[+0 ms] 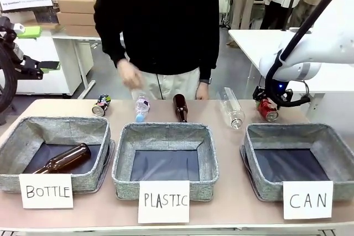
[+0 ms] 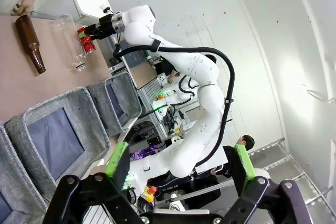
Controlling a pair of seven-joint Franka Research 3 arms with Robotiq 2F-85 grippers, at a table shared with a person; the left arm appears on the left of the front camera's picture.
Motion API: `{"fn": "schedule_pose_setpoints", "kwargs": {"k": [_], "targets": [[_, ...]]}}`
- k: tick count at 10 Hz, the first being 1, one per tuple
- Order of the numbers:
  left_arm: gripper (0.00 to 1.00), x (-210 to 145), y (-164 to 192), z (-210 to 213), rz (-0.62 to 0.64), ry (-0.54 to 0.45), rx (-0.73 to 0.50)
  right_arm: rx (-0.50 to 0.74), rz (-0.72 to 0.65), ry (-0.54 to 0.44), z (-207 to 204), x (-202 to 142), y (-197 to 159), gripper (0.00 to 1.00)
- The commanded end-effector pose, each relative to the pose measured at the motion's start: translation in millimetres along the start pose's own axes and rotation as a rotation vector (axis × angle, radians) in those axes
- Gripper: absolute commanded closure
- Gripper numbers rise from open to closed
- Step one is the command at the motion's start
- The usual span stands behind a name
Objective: Sort the can waste into the basket.
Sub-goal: Pick up the can waste from the table and place it in the right Fabric basket.
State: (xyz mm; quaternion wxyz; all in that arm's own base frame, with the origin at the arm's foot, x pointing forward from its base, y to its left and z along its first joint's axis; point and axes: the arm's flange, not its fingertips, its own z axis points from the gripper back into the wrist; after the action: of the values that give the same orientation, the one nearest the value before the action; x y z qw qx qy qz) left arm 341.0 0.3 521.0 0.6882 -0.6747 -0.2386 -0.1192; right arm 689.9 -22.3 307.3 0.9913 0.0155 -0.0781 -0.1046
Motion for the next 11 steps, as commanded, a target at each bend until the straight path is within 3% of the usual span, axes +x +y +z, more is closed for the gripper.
{"fn": "schedule_pose_setpoints", "kwargs": {"k": [1, 2, 3, 5, 6, 7, 8, 11], "targets": [[0.0, 0, -1, -2, -0.023, -0.01, -0.021, 0.005, 0.016, 0.021, 2, 7, -1, 0.6], [0.0, 0, -1, -2, -0.023, -0.01, -0.021, 0.004, 0.025, 0.029, 2, 7, 0, 0.68], [0.0, 0, -1, -2, -0.023, -0.01, -0.021, 0.006, 0.029, 0.03, 2, 7, 1, 1.0], [0.0, 0, -1, -2, -0.023, -0.01, -0.021, 0.005, 0.039, 0.04, 1, 7, 3, 1.0], [0.0, 0, -1, -2, -0.023, -0.01, -0.021, 0.004, 0.043, 0.044, 1, 6, 4, 0.87], [0.0, 0, -1, -2, -0.023, -0.01, -0.021, 0.008, 0.042, 0.046, 2, 5, 4, 0.97], [0.0, 0, -1, -2, -0.023, -0.01, -0.021, 0.005, 0.039, 0.049, 3, 5, 4, 1.0], [0.0, 0, -1, -2, -0.023, -0.01, -0.021, -0.007, 0.058, 0.042, 14, 0, 6, 1.0]]}}
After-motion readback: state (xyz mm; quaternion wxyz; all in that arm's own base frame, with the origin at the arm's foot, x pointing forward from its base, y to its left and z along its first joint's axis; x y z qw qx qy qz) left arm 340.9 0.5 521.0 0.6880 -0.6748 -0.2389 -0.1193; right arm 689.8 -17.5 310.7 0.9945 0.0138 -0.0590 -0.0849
